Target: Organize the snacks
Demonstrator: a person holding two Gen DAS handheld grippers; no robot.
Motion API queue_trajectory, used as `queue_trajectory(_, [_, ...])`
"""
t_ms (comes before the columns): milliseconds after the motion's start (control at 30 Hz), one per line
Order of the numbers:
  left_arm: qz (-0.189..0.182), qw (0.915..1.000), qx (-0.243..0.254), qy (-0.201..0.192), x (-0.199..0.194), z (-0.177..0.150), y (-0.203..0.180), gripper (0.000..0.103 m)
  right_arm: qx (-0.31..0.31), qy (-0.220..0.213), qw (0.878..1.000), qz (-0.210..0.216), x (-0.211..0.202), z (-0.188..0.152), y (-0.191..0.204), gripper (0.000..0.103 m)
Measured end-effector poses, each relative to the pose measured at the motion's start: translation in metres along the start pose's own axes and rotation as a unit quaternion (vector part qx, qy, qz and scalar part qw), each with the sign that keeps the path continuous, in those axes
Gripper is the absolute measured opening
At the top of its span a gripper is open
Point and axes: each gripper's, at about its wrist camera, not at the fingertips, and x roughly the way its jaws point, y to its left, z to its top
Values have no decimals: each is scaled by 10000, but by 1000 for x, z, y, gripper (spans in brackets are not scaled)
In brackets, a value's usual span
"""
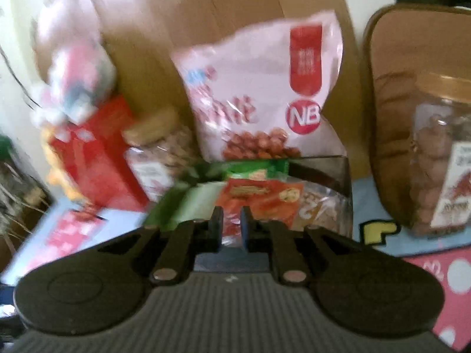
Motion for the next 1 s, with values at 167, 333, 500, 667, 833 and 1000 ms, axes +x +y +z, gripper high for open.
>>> queue_trajectory(167, [-132,9997,204,1,-12,-21,-20,87,331,-570,9977,129,-91,-55,15,22])
queue_trajectory(333, [-110,9998,157,31,-23,-45,-29,103,429,-588,9973,-130,-150,-114,35,32])
queue_trajectory(500, [240,9994,32,239,-38,-63,-31,103,441,-594,9969,-273,-174,-135,54,38])
queue_trajectory(667, [630,9977,11,228,-59,-75,-26,103,383,-696,9966,-231,-190,-149,76,51])
queue_trajectory(833, [1223,9921,257,-84,-80,-79,-31,103,247,-728,9969,-152,-197,-160,96,66])
queue_trajectory(1000, [1375,9893,364,-328,-96,-83,-39,103,249,-773,9966,-144,-202,-166,104,68])
